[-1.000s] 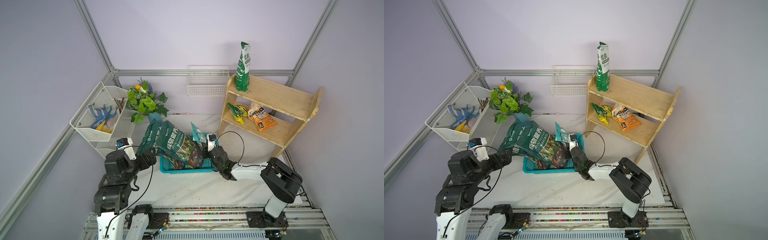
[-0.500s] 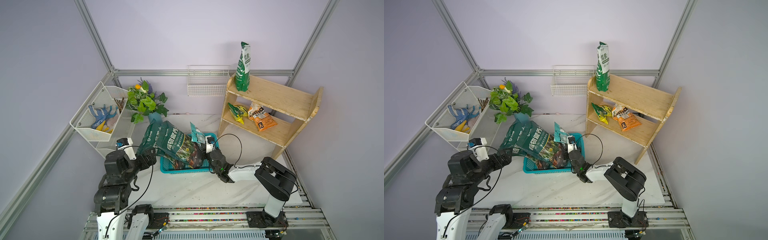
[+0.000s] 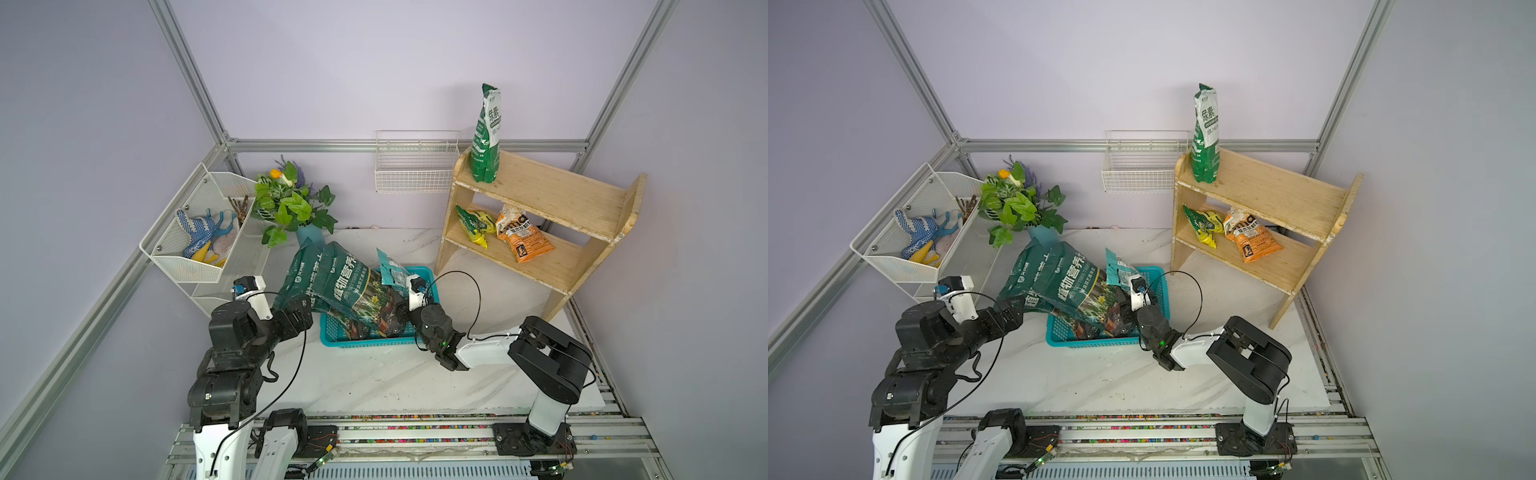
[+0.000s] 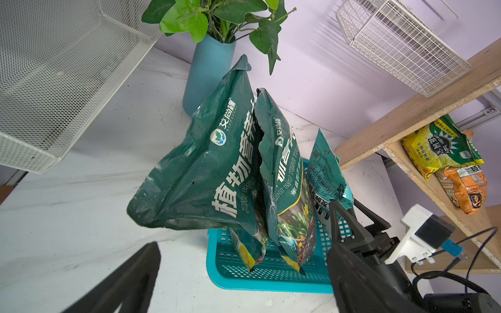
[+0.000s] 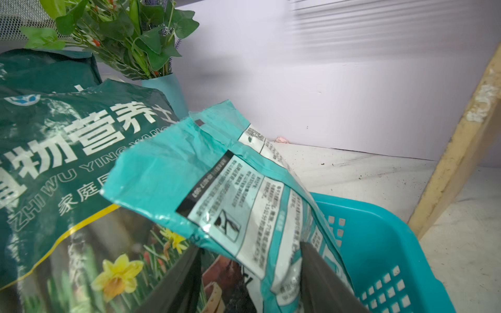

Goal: Take down the fertilizer bag from the shelf
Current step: Place the fertilizer bag in the storage box, then adjust the fertilizer bag in the storage box.

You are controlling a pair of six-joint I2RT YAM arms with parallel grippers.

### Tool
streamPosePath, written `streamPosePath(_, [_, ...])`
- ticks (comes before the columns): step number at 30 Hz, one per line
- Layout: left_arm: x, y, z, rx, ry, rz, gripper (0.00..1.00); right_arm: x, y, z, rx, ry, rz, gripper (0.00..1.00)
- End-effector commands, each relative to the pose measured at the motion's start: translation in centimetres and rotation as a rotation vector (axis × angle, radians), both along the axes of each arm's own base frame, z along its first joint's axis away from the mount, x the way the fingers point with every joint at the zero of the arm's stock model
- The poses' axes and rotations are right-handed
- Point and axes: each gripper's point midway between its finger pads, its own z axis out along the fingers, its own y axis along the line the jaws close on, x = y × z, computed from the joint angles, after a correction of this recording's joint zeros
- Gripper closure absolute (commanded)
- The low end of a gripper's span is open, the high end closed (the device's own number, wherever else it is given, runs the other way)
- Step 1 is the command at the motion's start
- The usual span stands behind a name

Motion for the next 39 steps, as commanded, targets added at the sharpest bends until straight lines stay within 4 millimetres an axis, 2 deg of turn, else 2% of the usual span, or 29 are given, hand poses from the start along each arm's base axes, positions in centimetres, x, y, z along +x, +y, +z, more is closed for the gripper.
streamPosePath(1, [0.2, -0.1, -1.4, -0.01, 0.022, -0.005, 0.0, -1.0, 1.1, 2.8, 0.076, -0.042, 0.069, 0.39])
streamPosePath(4, [0.2, -0.1, -1.4, -0.01, 0.022, -0.004, 0.0, -1.5, 1.4, 3.2, 0.093, -0.048, 0.091, 0.27])
streamPosePath(7, [0.1, -0.1, -1.3, -0.01, 0.019, -0.004, 0.0, -2.6, 1.8, 4.7, 0.119, -0.078, 0.144, 0.16])
streamPosePath(12, [0.2, -0.1, -1.3, -0.01, 0.021, -0.004, 0.0, -4.4, 1.8, 7.9, 0.174, -0.13, 0.202, 0.14])
streamPosePath(16, [0.2, -0.1, -1.3, -0.01, 0.021, -0.004, 0.0, -4.7, 1.8, 9.0, 0.179, -0.139, 0.217, 0.14])
streamPosePath(19, [0.2, -0.1, -1.3, -0.01, 0.021, -0.004, 0.0, -4.5, 1.1, 9.9, 0.186, -0.14, 0.183, 0.14])
streamPosePath(21, [0.2, -0.1, -1.3, -0.01, 0.021, -0.004, 0.0, -3.6, 0.0, 10.5, 0.193, -0.114, 0.1, 0.14])
streamPosePath(23, [0.2, -0.1, -1.3, -0.01, 0.021, -0.004, 0.0, -2.1, -1.7, 9.7, 0.2, -0.055, -0.036, 0.15])
streamPosePath(24, [0.2, -0.1, -1.3, -0.01, 0.021, -0.004, 0.0, -1.8, -3.1, 10.7, 0.234, -0.046, -0.106, 0.18])
streamPosePath(25, [0.2, -0.1, -1.3, -0.01, 0.021, -0.004, 0.0, -1.2, -4.3, 10.3, 0.258, -0.018, -0.166, 0.23])
streamPosePath(28, [0.2, -0.1, -1.3, -0.01, 0.021, -0.004, 0.0, -0.6, -5.8, 9.7, 0.291, 0.008, -0.231, 0.31])
streamPosePath(32, [0.2, -0.1, -1.3, -0.01, 0.021, -0.005, 0.0, 0.5, -7.8, 9.2, 0.342, 0.075, -0.3, 0.33])
streamPosePath(33, [0.2, -0.1, -1.3, -0.01, 0.021, -0.005, 0.0, 0.8, -8.5, 9.0, 0.364, 0.094, -0.315, 0.39])
streamPosePath(34, [0.2, -0.1, -1.3, -0.01, 0.021, -0.004, 0.0, 1.0, -9.0, 8.7, 0.377, 0.108, -0.323, 0.4])
streamPosePath(36, [0.2, -0.1, -1.3, -0.01, 0.021, -0.004, 0.0, 1.7, -10.9, 7.8, 0.416, 0.15, -0.367, 0.46])
streamPosePath(39, [0.2, -0.1, -1.4, -0.01, 0.023, -0.004, 0.0, 2.4, -12.4, 5.8, 0.457, 0.203, -0.401, 0.54])
